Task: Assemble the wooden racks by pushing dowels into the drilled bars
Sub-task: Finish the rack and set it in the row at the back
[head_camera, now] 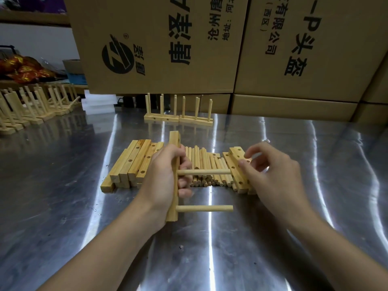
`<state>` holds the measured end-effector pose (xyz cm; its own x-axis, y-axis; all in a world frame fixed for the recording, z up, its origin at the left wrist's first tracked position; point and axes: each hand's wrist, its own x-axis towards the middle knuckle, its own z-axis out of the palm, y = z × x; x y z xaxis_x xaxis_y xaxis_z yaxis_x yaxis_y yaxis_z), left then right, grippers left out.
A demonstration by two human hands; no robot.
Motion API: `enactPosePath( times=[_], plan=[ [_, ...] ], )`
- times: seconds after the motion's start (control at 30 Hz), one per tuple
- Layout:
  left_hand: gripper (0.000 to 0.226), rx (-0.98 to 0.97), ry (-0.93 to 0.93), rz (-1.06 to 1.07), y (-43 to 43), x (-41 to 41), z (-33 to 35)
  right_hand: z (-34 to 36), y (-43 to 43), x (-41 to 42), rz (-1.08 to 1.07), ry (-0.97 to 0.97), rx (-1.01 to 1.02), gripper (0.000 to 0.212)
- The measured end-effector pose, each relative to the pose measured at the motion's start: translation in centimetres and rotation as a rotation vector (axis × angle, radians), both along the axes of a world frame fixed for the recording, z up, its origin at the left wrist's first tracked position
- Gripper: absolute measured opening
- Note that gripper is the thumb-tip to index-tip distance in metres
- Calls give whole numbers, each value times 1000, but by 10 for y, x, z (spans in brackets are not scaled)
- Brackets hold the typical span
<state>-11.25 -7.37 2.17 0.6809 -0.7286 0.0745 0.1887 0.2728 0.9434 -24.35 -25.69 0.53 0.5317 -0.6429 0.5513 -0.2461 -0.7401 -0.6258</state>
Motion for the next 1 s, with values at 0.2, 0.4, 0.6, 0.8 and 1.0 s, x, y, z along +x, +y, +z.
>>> enactPosePath(
  times=[0.2,0.4,0.6,0.8,1.0],
  plan=[
    [17,-175,262,-3,1,7,2,-14,0,18,-126,207,-263,15],
    [14,-249,335,47,3,14,2,-11,-2,5,99,424,-409,39],
    [15,-235,355,51,4,14,4,-6,-8,-3,146,482,-467,28],
    [17,-204,401,25,5,15,4,3,0,-2,56,-39,-324,12],
    [36,-112,298,-225,6,11,5,21,19,-6,403,-414,260,19]
  ],
)
